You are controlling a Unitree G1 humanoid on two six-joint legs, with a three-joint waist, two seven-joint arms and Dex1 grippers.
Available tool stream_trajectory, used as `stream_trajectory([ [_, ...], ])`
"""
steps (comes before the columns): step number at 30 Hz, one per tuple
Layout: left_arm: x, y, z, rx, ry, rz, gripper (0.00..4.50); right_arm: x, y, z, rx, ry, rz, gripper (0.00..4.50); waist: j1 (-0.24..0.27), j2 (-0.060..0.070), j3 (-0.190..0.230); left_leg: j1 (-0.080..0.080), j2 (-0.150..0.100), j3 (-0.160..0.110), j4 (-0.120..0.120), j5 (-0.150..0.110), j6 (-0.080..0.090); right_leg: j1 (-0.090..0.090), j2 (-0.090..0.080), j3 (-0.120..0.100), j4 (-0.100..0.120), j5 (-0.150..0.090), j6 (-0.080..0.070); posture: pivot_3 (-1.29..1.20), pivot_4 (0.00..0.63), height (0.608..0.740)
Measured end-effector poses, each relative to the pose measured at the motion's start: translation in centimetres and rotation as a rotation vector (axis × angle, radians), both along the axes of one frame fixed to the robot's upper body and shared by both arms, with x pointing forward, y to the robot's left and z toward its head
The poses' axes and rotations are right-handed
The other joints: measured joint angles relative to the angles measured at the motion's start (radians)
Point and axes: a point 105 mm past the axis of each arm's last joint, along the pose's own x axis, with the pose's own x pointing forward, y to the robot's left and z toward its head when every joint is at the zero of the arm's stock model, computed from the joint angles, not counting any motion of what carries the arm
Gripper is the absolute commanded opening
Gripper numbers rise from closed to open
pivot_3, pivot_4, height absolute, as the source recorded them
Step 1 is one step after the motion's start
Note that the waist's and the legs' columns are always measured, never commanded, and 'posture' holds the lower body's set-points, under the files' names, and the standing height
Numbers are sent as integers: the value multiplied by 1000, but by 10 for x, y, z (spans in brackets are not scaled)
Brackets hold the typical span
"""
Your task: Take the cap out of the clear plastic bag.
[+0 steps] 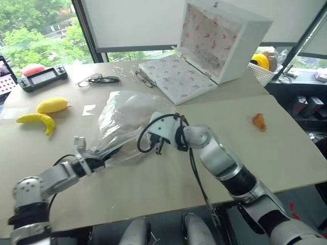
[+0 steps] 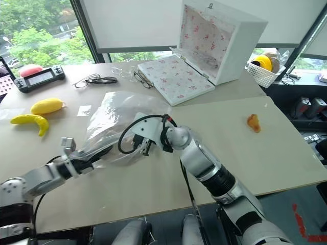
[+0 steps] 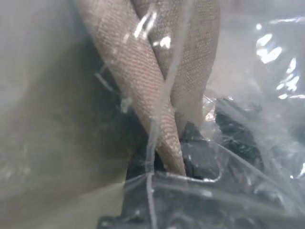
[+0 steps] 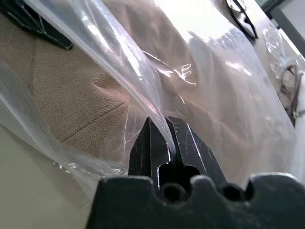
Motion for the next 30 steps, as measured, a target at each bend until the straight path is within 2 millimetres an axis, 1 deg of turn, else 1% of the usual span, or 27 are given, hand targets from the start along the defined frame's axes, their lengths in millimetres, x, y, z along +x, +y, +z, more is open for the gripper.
stream_trajectory([
  [2,20,-9,-1,28,0,68,30,2,-1,2,6,-2,-13,0,3,0,0,0,0,-1,0,0,0,0,-1,0,0,0,0,0,150,740],
  [4,33,-18,2,37,-8,114,30,1,0,2,10,2,-11,0,3,-1,-1,0,0,0,0,0,0,0,-1,0,-1,1,-1,0,150,740],
  [8,44,-30,2,28,12,171,30,-6,7,1,23,35,26,0,-5,-1,-1,0,0,0,0,0,0,0,-1,0,0,1,0,0,150,740],
  [10,48,-37,1,14,30,200,30,-16,14,5,23,40,89,0,-5,-1,-1,0,0,0,0,0,0,1,-1,0,0,1,0,0,150,740],
  [12,49,-43,1,17,34,207,30,-22,19,6,20,37,123,0,-5,-1,-1,1,0,0,1,0,0,2,-1,-1,0,1,0,0,150,740],
  [14,48,-47,3,38,24,204,30,-23,25,8,36,39,133,0,-5,-1,-1,1,0,0,1,0,0,2,-1,-1,0,1,0,0,150,740],
  [16,44,-51,6,70,-3,178,30,-16,28,17,88,32,102,0,-6,-1,-1,1,0,0,1,0,0,2,-1,0,0,1,0,0,150,740],
  [17,40,-54,8,84,-22,150,30,-9,29,26,115,15,73,0,-6,-1,-1,1,0,0,1,0,0,1,-1,0,1,1,0,0,150,740],
  [19,35,-57,10,102,-44,114,30,2,26,38,144,-11,29,0,-4,-1,-1,1,-1,-1,1,0,0,2,-1,-1,1,1,0,0,150,740],
  [21,30,-55,12,118,-55,89,30,8,21,40,156,-10,-3,0,-5,-1,-1,0,-1,-1,1,0,0,1,0,-1,0,1,0,0,150,740],
  [24,21,-45,15,143,-78,34,30,14,17,36,151,-1,-32,0,-9,-1,-1,-1,0,-1,1,0,1,-1,0,-1,0,1,0,0,150,740],
  [27,9,-31,25,137,-106,-32,30,16,13,34,141,-2,-45,0,-15,-1,-1,-1,0,-1,1,0,1,-2,0,-1,0,1,0,0,150,740],
  [30,3,-18,35,60,-109,-59,30,17,10,32,135,-3,-52,0,-17,-1,0,-1,0,-1,0,0,1,-2,0,-1,0,1,0,0,150,740],
])
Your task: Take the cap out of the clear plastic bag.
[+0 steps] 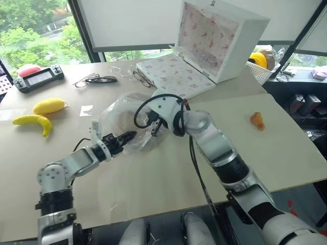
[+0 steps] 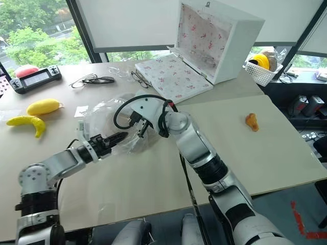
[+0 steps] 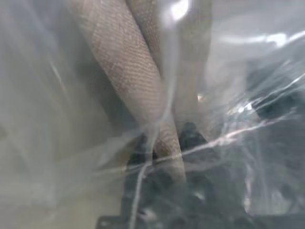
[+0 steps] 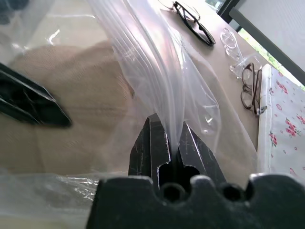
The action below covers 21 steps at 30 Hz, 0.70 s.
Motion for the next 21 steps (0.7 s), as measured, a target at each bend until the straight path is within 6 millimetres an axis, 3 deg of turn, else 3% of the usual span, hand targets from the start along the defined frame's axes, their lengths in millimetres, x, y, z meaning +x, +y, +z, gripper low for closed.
stream_trajectory([
  [3,-1,7,6,-58,-2,4,30,1,-2,-1,-4,-1,-5,0,1,0,0,0,0,0,0,0,0,0,0,0,0,0,0,0,150,740],
  [7,12,21,32,-294,-40,138,30,3,-7,-1,-12,-11,-15,0,7,-1,1,0,0,-1,0,0,-1,0,-1,0,1,0,0,0,150,740],
  [13,21,13,50,-416,-65,213,30,2,-5,-1,-8,-13,-9,0,10,-2,1,-2,-1,0,1,0,-1,0,-2,0,-1,1,0,0,150,740],
  [16,7,3,47,-374,-96,126,30,2,-5,-1,-8,-11,-8,0,2,-2,1,-2,-1,1,1,0,-1,-1,-1,1,0,1,0,0,150,740],
  [21,-30,12,19,-282,-74,10,30,1,-6,-8,-12,8,-10,0,-22,-1,1,-1,0,2,0,0,0,-2,1,2,1,0,-1,0,150,740],
])
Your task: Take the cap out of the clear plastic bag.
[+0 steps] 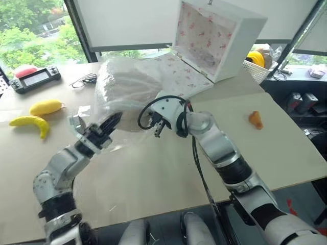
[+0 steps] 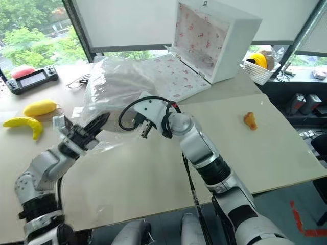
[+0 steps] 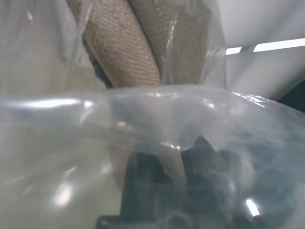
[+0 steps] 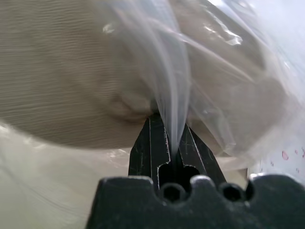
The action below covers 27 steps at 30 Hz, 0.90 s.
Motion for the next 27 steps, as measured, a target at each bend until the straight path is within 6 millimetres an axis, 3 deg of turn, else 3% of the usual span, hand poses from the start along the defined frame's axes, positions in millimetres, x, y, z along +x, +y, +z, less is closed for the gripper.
stream_trajectory([
  [3,-30,8,-18,-21,23,-94,30,-1,2,-1,2,3,6,0,-2,0,0,1,1,0,0,0,0,0,1,0,2,-1,-1,0,150,740],
  [6,-46,14,-18,-17,12,-136,30,-4,6,-2,1,10,27,0,2,0,0,3,2,0,0,0,0,1,1,0,5,-1,-2,0,150,740],
  [17,-98,5,-14,24,-5,-377,30,-8,8,-9,1,40,53,0,0,1,1,7,2,1,0,0,0,1,0,1,11,-5,-4,0,150,740],
  [21,-115,2,-22,134,21,-490,30,-9,10,-10,-1,43,60,0,0,1,1,8,2,4,0,0,0,2,1,0,12,-6,-5,0,150,740],
  [27,-133,18,-34,322,-26,-640,30,-18,21,-16,-10,70,112,0,-3,1,2,8,7,7,-1,-1,-1,1,4,0,12,-11,-6,0,150,740],
])
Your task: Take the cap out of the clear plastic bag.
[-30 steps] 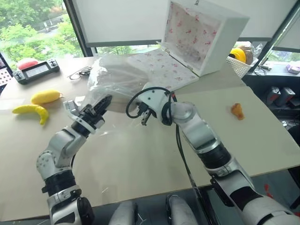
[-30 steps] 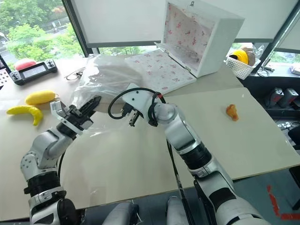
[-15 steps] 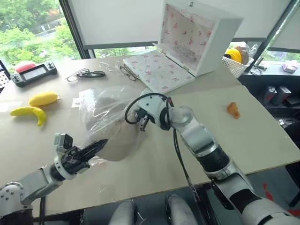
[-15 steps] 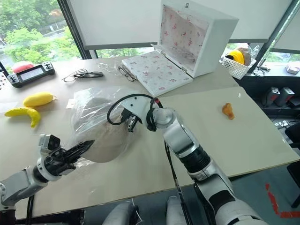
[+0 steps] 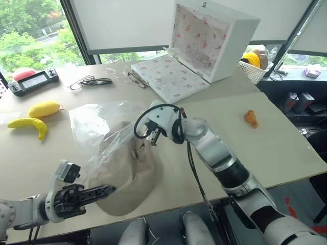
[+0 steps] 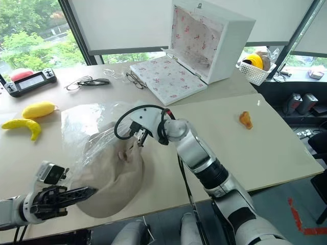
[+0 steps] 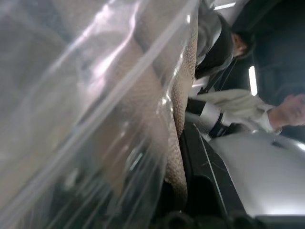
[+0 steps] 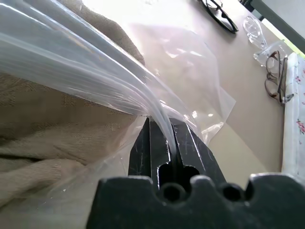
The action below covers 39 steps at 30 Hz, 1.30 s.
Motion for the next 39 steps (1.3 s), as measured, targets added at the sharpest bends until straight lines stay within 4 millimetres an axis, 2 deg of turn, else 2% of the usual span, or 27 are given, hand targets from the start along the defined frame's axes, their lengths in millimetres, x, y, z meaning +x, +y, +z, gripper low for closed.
stream_trajectory([
  [7,-15,14,0,104,-117,-231,30,-6,6,-1,14,16,39,0,3,-1,1,-2,6,-1,0,-1,-1,-2,3,-1,0,-1,0,0,150,740],
  [13,-31,11,2,226,-206,-448,30,-6,5,1,17,6,45,0,2,-2,1,-8,9,0,0,-2,-2,-10,5,0,1,2,-3,0,150,740],
  [16,-33,8,8,204,-202,-471,30,-5,4,1,14,2,42,0,1,-1,1,-11,9,1,1,-2,-2,-14,5,0,2,2,-4,0,150,740],
  [23,-25,13,31,66,-143,-309,30,-4,1,2,9,-8,36,0,-4,-1,1,-12,10,7,1,-2,-2,-14,8,0,2,2,-4,0,150,740],
  [26,-5,26,53,-31,-160,-159,30,-1,-1,3,8,-15,24,0,-5,-1,1,-12,10,8,1,-2,-2,-13,9,-1,3,-1,2,0,150,740],
  [29,4,36,72,-148,-152,-55,30,-1,0,4,13,-26,27,0,-11,-1,1,-11,10,8,1,-2,-2,-13,9,-1,3,-1,2,0,150,740],
  [33,18,55,99,-299,-161,55,30,-2,3,9,23,-47,45,0,-18,-2,1,-11,10,7,2,-2,-2,-13,9,-1,5,0,0,0,150,740],
  [39,62,97,132,-565,-225,260,30,-3,9,17,41,-74,67,0,-20,-3,0,-7,8,8,2,-2,-2,-12,9,-1,8,3,-5,0,150,740],
])
